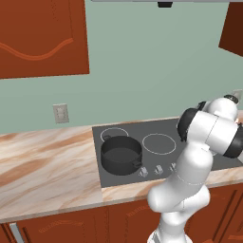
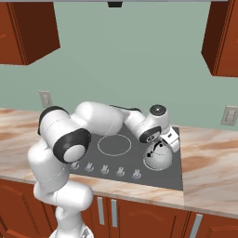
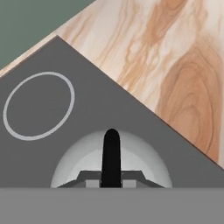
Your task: Pick the kettle from the counter and place it on a stove burner. Then turn the burner on.
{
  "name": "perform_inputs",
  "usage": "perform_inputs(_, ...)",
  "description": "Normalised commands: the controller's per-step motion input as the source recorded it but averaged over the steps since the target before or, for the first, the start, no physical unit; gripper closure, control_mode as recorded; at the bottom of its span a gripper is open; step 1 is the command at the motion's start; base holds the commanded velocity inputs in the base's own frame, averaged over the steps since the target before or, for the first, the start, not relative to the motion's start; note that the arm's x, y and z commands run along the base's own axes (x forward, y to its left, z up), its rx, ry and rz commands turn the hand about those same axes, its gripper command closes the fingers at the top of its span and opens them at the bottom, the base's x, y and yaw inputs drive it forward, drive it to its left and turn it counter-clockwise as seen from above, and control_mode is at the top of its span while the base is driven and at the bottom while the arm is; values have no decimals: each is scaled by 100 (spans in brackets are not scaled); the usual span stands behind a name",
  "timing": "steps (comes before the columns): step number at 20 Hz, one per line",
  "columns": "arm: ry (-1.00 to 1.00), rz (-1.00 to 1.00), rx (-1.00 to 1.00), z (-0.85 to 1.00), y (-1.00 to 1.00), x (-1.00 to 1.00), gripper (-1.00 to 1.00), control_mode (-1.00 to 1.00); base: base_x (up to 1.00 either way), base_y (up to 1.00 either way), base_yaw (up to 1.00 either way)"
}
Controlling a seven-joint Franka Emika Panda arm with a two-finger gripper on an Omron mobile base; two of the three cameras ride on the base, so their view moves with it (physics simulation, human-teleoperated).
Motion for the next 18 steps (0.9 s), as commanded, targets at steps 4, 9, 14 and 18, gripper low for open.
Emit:
perform_inputs(4,0,0,0,0,0,0,-100,-100,0,0,0)
perform_inputs(9,0,-1,0,23,0,0,-100,-100,0,0,0)
perform_inputs(14,0,0,0,64,3,0,-100,-100,0,0,0)
perform_inputs(18,1,15,-2,42,32,-38,-100,-100,0,0,0)
